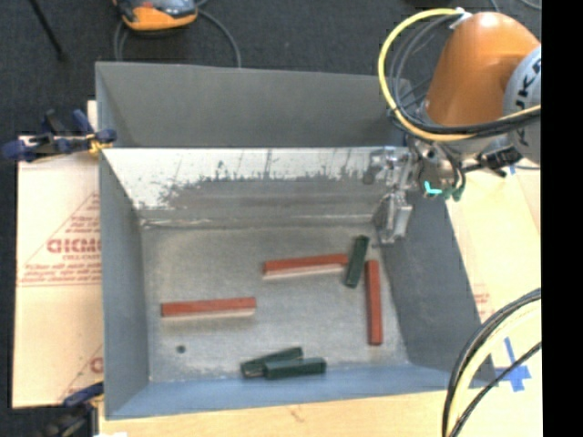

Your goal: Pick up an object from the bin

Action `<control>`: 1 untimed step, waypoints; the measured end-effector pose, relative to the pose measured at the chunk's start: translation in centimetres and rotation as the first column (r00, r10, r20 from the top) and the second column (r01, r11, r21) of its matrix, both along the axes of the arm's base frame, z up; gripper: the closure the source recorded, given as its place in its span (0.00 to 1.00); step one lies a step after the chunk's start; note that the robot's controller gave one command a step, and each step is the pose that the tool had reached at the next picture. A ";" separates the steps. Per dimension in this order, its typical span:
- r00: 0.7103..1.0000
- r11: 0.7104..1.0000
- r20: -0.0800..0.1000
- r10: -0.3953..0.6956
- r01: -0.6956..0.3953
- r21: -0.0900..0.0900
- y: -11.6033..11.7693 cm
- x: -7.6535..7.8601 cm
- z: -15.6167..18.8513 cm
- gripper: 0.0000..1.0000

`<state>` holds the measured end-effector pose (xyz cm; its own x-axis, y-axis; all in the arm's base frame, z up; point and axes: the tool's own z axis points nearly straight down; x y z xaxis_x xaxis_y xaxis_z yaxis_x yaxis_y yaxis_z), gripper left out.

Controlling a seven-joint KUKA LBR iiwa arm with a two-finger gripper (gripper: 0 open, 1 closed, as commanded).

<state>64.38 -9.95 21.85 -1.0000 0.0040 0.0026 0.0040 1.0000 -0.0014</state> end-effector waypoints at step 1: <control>1.000 1.000 0.008 0.001 -0.001 -0.001 0.0 0.2 0.5 0.00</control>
Offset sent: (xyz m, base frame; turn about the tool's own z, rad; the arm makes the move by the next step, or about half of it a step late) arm -0.0396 0.0371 -0.1485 -0.0296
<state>64.54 -9.93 22.37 -1.0000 0.0025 -0.0059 0.0025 1.0000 -0.0026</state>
